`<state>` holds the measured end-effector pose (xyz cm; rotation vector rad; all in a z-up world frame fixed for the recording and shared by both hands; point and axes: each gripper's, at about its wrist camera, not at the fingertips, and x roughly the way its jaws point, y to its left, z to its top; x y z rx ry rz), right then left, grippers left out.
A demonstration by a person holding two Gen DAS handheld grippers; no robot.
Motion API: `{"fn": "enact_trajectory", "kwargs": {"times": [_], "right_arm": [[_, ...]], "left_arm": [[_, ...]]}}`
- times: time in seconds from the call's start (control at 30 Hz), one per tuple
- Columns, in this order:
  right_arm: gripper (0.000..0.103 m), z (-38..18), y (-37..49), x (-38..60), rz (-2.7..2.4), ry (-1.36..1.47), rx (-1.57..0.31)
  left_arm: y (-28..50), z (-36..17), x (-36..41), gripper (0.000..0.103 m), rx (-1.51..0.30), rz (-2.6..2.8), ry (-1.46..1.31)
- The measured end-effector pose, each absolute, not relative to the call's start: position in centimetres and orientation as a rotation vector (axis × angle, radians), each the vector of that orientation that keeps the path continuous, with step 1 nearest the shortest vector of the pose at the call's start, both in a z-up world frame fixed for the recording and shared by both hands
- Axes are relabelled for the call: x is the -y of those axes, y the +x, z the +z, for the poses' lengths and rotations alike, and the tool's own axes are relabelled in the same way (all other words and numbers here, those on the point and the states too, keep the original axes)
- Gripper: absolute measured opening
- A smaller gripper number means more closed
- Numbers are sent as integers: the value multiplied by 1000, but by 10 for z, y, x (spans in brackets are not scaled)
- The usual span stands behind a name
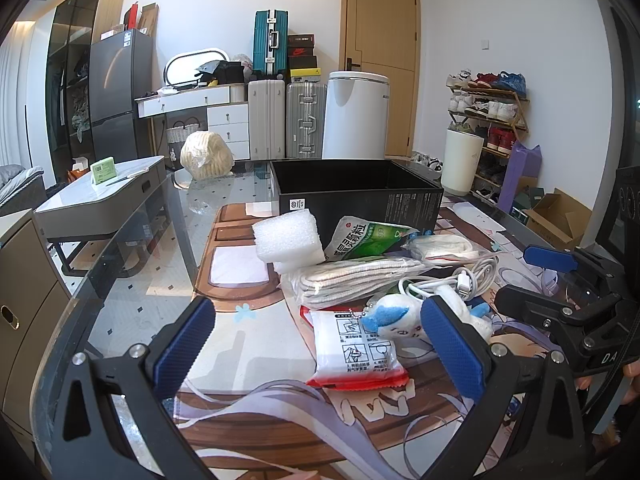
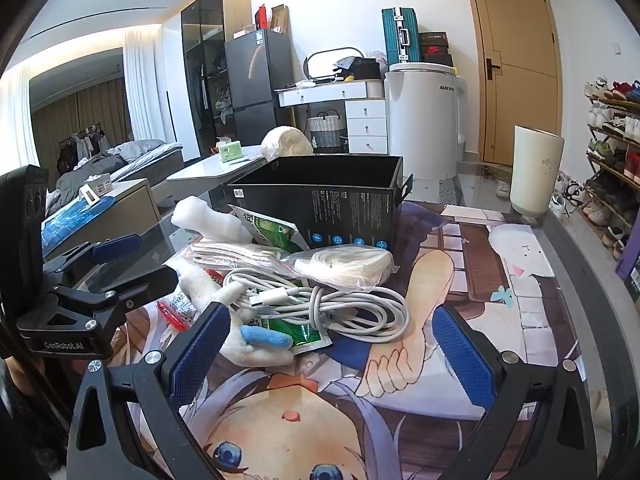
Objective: Organize soft objects
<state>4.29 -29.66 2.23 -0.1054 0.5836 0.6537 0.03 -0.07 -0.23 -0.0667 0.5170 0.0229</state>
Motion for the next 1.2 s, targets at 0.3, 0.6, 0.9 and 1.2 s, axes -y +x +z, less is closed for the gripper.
{"fn": "enact_trajectory", "kwargs": {"times": [0.3, 0.6, 0.9, 1.2], "right_arm": [[102, 22, 43, 297, 655, -106, -584], [102, 22, 44, 296, 653, -106, -584], [102, 22, 43, 297, 654, -106, -584], [102, 22, 43, 297, 653, -107, -585]], "left_arm": [[0, -2, 1, 103, -517, 23, -65], [0, -2, 1, 103, -515, 25, -64], [1, 0, 4, 103, -514, 27, -61], [1, 0, 4, 103, -514, 26, -61]]}}
